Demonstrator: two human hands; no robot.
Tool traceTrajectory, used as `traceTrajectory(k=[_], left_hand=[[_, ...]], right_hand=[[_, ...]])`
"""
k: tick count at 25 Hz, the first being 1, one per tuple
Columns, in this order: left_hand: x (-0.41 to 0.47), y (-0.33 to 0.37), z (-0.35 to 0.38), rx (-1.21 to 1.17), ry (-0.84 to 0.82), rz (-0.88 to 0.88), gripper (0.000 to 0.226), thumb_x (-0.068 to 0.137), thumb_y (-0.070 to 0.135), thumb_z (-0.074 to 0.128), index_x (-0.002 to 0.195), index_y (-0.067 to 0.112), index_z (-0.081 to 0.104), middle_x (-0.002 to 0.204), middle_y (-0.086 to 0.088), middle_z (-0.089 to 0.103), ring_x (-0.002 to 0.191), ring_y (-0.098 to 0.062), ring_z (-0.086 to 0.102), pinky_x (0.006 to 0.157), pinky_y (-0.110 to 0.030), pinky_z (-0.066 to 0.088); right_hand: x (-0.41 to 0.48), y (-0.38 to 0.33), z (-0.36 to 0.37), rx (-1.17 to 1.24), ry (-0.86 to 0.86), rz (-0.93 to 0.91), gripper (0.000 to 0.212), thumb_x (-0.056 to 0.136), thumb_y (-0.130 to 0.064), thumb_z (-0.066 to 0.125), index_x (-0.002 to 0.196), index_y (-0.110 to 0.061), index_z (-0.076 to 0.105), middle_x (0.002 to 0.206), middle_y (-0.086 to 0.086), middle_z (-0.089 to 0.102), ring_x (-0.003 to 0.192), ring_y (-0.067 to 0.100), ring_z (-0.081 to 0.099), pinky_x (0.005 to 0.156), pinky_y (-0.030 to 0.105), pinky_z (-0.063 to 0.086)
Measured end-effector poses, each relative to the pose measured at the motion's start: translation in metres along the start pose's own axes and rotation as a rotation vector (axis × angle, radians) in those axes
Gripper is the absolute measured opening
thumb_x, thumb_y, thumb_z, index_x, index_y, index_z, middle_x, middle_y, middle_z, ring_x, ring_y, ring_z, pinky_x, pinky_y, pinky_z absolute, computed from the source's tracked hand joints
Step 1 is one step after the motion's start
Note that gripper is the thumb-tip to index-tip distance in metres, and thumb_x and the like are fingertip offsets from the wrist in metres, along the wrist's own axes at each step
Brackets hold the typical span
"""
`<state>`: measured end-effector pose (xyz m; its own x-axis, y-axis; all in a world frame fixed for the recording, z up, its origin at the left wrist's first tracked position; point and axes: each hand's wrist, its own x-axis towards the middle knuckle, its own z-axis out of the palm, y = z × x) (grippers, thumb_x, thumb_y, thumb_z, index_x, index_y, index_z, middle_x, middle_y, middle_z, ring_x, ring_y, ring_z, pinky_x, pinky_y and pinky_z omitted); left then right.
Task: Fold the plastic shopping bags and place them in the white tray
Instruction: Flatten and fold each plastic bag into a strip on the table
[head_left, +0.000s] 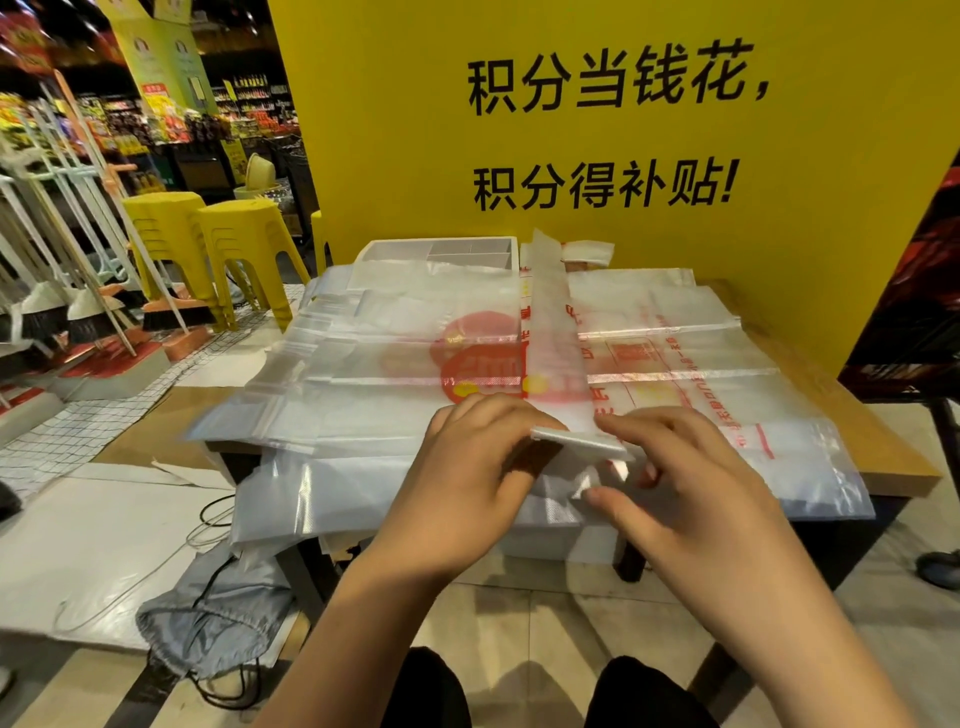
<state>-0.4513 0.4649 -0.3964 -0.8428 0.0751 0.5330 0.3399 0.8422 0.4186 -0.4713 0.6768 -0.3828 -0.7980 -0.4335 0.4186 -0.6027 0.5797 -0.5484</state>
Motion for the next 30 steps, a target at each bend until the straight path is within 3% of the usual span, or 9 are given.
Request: traceTrajectory(k=[5, 9, 12, 17, 20, 23, 26, 30], left_hand=[[0.009, 0.005, -0.002, -0.039, -0.013, -0.047, 0.032, 0.092, 0.043, 0.043, 0.108, 0.029, 0.067, 0.105, 0.018, 0.061, 0.106, -0.003, 0.049, 0.094, -0.031, 0.040], [0.012, -0.008, -0.002, -0.039, -0.015, -0.033, 0.029, 0.090, 0.046, 0.054, 0.108, 0.028, 0.067, 0.100, 0.021, 0.058, 0.103, -0.007, 0.051, 0.089, -0.033, 0.044], [0.015, -0.016, -0.002, -0.055, -0.020, -0.034, 0.032, 0.091, 0.047, 0.052, 0.108, 0.026, 0.069, 0.105, 0.019, 0.057, 0.109, -0.009, 0.051, 0.093, -0.035, 0.044], [0.022, -0.016, -0.002, -0.045, -0.038, -0.058, 0.032, 0.096, 0.046, 0.050, 0.103, 0.022, 0.069, 0.102, 0.014, 0.060, 0.107, -0.009, 0.051, 0.093, -0.033, 0.042], [0.023, -0.012, -0.001, -0.026, -0.008, -0.077, 0.027, 0.098, 0.042, 0.050, 0.097, 0.020, 0.065, 0.095, 0.014, 0.059, 0.104, -0.009, 0.048, 0.091, -0.027, 0.040], [0.025, -0.006, -0.001, -0.067, 0.032, -0.144, 0.014, 0.100, 0.036, 0.056, 0.108, 0.026, 0.063, 0.092, 0.019, 0.055, 0.102, -0.003, 0.047, 0.085, -0.016, 0.039], [0.028, 0.000, 0.003, -0.092, 0.074, -0.207, 0.023, 0.098, 0.034, 0.057, 0.121, 0.031, 0.059, 0.088, 0.019, 0.054, 0.099, -0.003, 0.049, 0.084, -0.020, 0.044], [0.033, 0.002, 0.010, 0.008, 0.117, -0.185, 0.035, 0.098, 0.031, 0.056, 0.133, 0.028, 0.052, 0.088, 0.015, 0.055, 0.099, -0.014, 0.049, 0.086, -0.040, 0.048]], right_hand=[[0.037, 0.014, 0.009, -0.054, 0.001, -0.074, 0.010, 0.088, -0.026, 0.070, 0.093, -0.033, 0.066, 0.089, -0.018, 0.057, 0.085, 0.002, 0.054, 0.069, 0.035, 0.050], [0.047, 0.015, 0.006, 0.000, -0.021, -0.086, 0.017, 0.090, -0.030, 0.067, 0.086, -0.045, 0.060, 0.087, -0.021, 0.058, 0.086, -0.002, 0.053, 0.069, 0.022, 0.044], [0.051, 0.017, 0.008, -0.018, -0.046, -0.044, 0.004, 0.093, -0.037, 0.063, 0.094, -0.040, 0.063, 0.093, -0.017, 0.058, 0.087, -0.001, 0.050, 0.074, 0.025, 0.045], [0.057, 0.018, 0.010, -0.051, -0.052, -0.001, 0.013, 0.094, -0.042, 0.060, 0.099, -0.031, 0.065, 0.094, -0.015, 0.058, 0.086, 0.003, 0.050, 0.076, 0.029, 0.046], [0.058, 0.019, 0.011, -0.053, -0.049, 0.000, 0.018, 0.095, -0.044, 0.056, 0.097, -0.028, 0.064, 0.093, -0.014, 0.059, 0.086, 0.005, 0.052, 0.077, 0.033, 0.048], [0.059, 0.016, 0.010, -0.041, -0.045, 0.033, 0.020, 0.098, -0.046, 0.049, 0.093, -0.029, 0.058, 0.091, -0.013, 0.060, 0.085, 0.008, 0.053, 0.072, 0.033, 0.047], [0.060, 0.010, 0.011, -0.092, -0.014, 0.080, 0.018, 0.099, -0.047, 0.046, 0.113, -0.036, 0.051, 0.096, -0.016, 0.062, 0.089, 0.012, 0.059, 0.064, 0.031, 0.043], [0.062, 0.002, 0.019, -0.234, 0.006, 0.094, 0.054, 0.102, -0.043, 0.038, 0.151, -0.030, 0.018, 0.113, -0.007, 0.066, 0.101, 0.021, 0.063, 0.065, 0.032, 0.036]])
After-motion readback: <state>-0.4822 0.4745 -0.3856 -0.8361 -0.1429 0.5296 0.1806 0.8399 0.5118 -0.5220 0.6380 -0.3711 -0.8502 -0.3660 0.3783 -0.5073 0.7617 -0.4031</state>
